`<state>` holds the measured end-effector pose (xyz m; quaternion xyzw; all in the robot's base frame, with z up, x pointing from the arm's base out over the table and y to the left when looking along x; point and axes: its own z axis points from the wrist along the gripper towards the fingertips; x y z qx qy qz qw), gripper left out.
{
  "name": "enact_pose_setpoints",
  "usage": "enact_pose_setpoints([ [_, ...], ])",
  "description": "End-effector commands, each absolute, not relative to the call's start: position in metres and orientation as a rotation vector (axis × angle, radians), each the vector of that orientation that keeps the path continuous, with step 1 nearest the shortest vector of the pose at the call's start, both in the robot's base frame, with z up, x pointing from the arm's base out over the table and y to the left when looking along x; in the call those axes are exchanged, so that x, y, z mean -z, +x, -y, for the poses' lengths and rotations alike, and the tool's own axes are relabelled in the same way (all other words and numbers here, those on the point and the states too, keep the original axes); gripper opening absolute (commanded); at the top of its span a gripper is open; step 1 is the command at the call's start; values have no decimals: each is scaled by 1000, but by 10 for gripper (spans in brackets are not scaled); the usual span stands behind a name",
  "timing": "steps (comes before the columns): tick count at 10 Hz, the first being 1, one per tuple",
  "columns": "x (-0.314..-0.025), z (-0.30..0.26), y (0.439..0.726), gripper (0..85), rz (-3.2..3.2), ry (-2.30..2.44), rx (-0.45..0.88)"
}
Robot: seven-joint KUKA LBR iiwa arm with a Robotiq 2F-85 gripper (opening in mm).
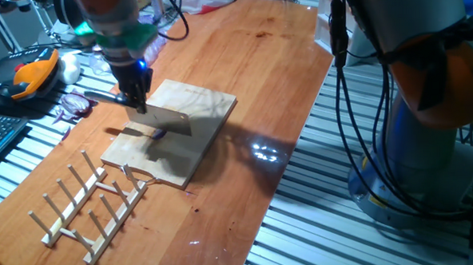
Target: Chop the onions
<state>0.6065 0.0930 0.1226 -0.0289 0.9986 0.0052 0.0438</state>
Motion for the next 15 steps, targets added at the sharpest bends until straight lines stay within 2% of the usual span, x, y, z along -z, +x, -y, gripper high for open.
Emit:
enact_pose_setpoints([
  [1, -119, -92, 607, 0, -3050, -91, -17],
  [13, -86, -90, 603, 0, -3027, -95, -23],
  [15, -95, -94, 603, 0, -3043, -85, -34],
])
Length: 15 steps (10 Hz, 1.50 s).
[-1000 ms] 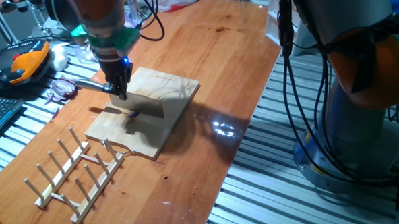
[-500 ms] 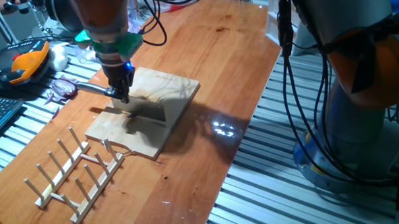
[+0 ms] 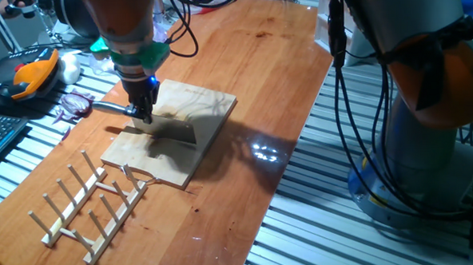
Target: Chop the onions
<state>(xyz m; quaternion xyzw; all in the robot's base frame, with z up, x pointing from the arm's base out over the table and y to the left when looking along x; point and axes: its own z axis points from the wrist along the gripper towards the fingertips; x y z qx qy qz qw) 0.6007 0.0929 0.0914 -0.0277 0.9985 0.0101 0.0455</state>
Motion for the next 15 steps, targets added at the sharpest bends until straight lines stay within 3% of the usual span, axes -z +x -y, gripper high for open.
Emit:
enact_pose_setpoints([
  [1, -107, -95, 603, 0, -3058, -82, -20],
  [4, -125, -87, 604, 0, -3072, -100, -6],
  [15, -90, -90, 602, 0, -3021, -105, -4],
])
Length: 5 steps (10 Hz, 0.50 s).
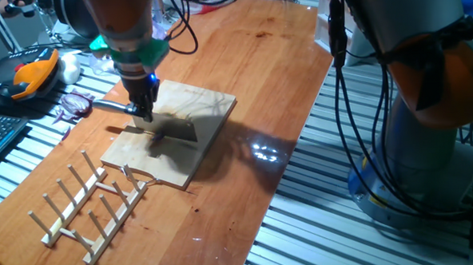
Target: Chop the onions
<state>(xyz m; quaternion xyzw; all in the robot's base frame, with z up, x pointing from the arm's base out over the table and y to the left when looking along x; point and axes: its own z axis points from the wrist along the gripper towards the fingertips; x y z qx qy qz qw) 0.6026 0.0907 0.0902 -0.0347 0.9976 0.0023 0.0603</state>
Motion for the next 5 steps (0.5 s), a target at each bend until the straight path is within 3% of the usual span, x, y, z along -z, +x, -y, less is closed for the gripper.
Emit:
enact_pose_setpoints([
  [1, -85, -91, 601, 0, -3016, -104, -15],
  [3, -87, -92, 602, 0, -3015, -103, -22],
  [5, -110, -88, 603, 0, -3050, -105, -12],
])
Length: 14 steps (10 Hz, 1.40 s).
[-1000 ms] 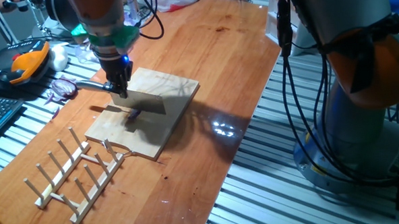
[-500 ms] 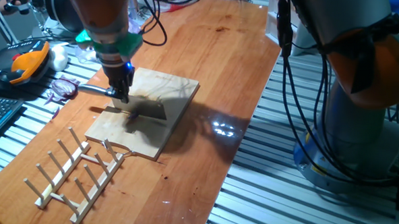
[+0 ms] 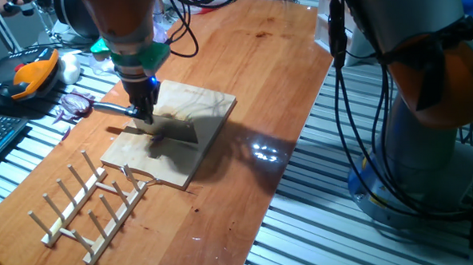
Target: Chop the onions
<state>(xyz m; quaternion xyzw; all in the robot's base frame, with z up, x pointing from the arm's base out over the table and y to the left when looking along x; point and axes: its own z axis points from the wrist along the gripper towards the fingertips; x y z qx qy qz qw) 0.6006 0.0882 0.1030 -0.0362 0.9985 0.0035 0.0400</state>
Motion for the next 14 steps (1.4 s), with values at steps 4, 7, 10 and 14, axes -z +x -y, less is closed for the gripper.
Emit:
enact_pose_setpoints([
  [4, -120, -79, 612, 0, -3061, -137, -2],
  [7, -107, -81, 614, 0, -3049, -138, -13],
  [10, -101, -84, 615, 0, -3044, -137, -22],
  [14, -87, -85, 616, 0, -3028, -147, -43],
])
